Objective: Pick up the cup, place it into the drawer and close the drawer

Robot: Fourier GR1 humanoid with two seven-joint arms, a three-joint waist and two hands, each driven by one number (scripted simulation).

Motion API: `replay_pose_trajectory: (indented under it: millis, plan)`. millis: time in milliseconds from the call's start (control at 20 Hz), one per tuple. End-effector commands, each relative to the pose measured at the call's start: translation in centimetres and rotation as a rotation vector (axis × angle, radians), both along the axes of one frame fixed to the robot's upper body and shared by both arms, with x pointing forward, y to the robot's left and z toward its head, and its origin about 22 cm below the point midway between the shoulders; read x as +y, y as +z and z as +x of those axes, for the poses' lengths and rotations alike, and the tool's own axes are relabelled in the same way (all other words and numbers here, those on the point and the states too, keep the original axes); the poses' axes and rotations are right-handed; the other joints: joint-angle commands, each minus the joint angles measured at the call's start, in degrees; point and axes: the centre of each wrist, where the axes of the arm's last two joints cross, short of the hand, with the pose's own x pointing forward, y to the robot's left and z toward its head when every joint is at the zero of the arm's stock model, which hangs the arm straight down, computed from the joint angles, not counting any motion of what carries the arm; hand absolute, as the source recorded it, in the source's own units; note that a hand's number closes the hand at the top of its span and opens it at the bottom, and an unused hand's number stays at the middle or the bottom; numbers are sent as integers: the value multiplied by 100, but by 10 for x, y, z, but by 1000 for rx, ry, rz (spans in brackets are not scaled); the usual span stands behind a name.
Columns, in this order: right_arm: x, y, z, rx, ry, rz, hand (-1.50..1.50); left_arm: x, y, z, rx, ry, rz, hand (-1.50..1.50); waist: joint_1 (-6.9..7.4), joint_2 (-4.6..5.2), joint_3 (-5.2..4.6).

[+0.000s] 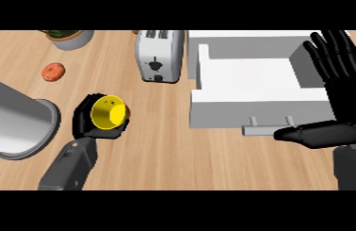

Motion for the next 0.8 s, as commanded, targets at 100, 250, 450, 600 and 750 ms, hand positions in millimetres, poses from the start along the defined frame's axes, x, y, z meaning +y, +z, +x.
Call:
replay_pose_trajectory:
  millis: [100, 250, 450, 600, 750]
  plan:
    - [-9, -15, -7, 18, -9, -27, -150, -52, 39, 38, -151, -174, -7, 150, 94, -58, 18]
    - [-9, -8, -5, 13, -19, -26, -150, -85, 83, 70, -187, -196, -13, 150, 102, -70, 19]
    - [-14, -1, -18, 9, -32, -23, -150, -104, 127, 83, -212, -292, 24, 150, 135, -104, 19]
    - [-18, -8, 1, 13, -60, -14, -150, -131, 170, 95, -200, -326, 40, 150, 125, -86, 18]
    - [-12, -8, 12, 9, -38, 5, -150, -156, 225, 110, -188, -326, 70, 150, 83, -50, 18]
